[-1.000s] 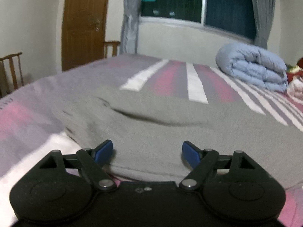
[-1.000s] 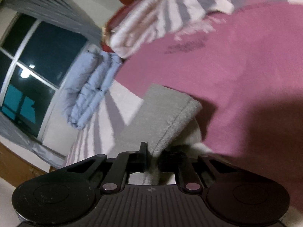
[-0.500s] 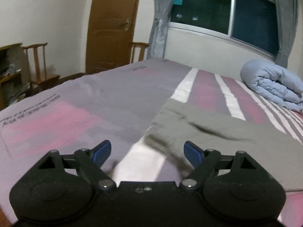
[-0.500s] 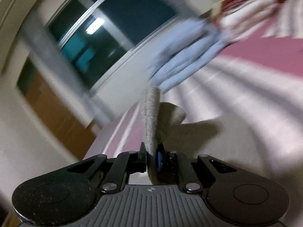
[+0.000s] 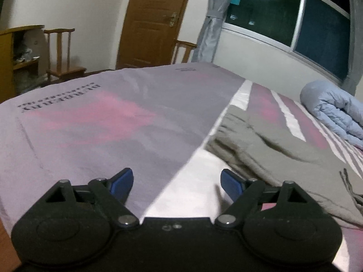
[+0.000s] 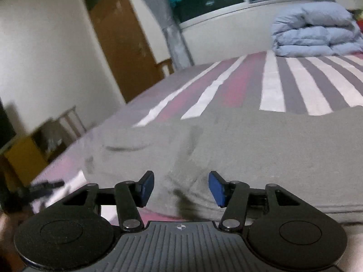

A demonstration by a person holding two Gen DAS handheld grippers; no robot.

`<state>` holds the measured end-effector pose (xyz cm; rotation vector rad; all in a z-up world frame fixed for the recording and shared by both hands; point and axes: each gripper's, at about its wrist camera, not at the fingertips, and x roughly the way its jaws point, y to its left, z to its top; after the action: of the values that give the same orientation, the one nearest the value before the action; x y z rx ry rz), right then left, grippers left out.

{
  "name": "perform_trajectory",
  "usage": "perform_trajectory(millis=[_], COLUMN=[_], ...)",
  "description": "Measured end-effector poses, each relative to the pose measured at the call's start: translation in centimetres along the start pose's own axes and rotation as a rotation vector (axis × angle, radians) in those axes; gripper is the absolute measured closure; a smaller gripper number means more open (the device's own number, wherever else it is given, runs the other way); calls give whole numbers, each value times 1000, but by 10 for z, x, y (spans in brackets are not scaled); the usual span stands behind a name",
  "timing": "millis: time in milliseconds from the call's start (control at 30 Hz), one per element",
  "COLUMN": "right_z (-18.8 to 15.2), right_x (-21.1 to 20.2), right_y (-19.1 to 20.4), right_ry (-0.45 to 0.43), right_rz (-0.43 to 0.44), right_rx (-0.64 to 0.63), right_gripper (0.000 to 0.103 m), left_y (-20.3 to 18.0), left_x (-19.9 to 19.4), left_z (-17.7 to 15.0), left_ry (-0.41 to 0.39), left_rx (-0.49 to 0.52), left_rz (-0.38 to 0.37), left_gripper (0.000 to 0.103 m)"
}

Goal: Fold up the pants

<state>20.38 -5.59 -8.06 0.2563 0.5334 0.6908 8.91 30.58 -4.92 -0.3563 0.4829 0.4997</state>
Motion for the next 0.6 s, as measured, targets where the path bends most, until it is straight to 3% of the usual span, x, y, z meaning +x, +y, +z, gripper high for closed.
perform_trajectory(millis=[67,100,167,300,400,500,600], right_z=[0,-2,-10,1,7,8,9], right_x=[1,12,28,3,-27,-43,-48], right_y=[-9,-15,-26,-38,-57,-108,-142], right_ry=[-18,26,149,50,-41,-31,40], right_rz=[-46,-72,21,69,-36,-206,-141], right_rx=[59,95,206,248,216,278,346], right_gripper=[53,63,66,66,66,66,69], left_y=[-10,-15,-27,-57,-78,-91,-99], left_x=[-1,-1,-3,-5,-2,3,10], left_z=[-1,0,1,5,5,2,0], left_ry=[0,-3,-6,-10,-6,2,12], left_rx=[9,13,13,50,88,97,114], left_rz=[-22,-32,-59,-132,-164,-174,-170], left_gripper=[26,26,26,26,26,25,25])
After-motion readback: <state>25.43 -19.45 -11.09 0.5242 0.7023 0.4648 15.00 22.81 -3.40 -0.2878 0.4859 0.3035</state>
